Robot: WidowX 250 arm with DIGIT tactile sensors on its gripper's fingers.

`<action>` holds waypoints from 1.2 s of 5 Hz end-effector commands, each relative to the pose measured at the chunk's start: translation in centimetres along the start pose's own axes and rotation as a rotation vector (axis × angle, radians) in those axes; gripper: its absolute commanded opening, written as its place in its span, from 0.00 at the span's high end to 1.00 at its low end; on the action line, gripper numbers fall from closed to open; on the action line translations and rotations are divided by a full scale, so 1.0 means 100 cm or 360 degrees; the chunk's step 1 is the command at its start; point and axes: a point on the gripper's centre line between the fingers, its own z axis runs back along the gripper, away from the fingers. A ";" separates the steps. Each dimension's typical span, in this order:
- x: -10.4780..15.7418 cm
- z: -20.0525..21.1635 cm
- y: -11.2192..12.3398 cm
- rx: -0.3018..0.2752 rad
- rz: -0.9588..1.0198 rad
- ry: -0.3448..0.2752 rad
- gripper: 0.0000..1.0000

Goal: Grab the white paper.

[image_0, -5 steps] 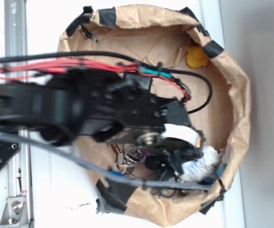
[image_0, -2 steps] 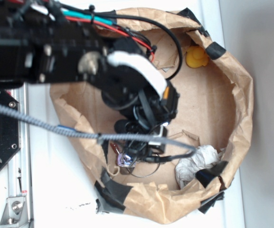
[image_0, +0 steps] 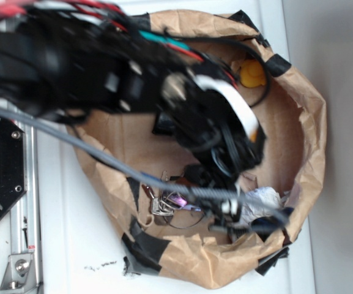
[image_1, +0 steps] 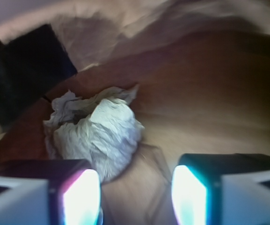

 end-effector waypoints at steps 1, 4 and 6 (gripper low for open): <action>0.024 -0.018 -0.030 -0.0064 -0.0178 -0.0040 0.00; 0.019 -0.044 -0.038 -0.0094 -0.0154 0.0078 1.00; 0.016 -0.024 -0.036 -0.0046 -0.0129 0.0039 1.00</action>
